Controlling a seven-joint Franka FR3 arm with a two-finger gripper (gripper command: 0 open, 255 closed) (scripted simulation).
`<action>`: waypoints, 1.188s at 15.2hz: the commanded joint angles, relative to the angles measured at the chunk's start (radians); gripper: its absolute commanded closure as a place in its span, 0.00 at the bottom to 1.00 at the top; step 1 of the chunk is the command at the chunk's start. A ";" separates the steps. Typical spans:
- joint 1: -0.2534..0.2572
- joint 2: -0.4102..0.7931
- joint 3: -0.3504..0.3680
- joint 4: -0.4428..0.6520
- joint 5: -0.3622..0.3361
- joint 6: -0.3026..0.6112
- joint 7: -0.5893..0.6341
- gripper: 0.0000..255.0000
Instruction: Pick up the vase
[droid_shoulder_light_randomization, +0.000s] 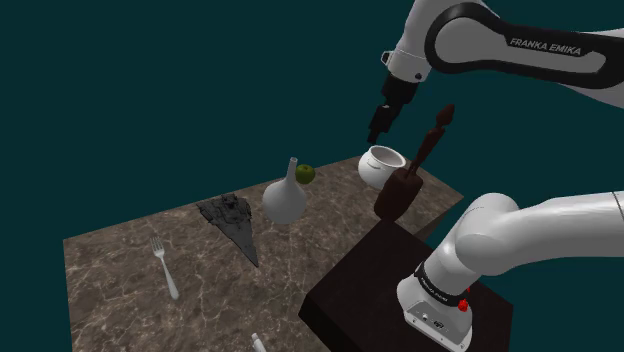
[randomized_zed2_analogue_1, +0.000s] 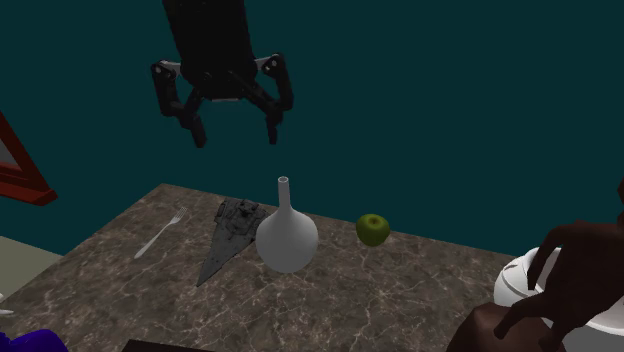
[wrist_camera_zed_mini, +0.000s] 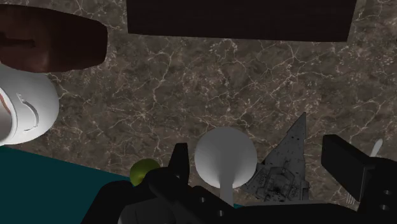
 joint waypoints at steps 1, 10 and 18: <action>0.000 0.000 0.000 0.000 0.000 0.000 0.000 0.00; -0.003 0.301 -0.007 0.018 0.009 0.294 0.001 0.00; -0.003 0.607 -0.010 0.132 0.020 0.495 -0.003 0.00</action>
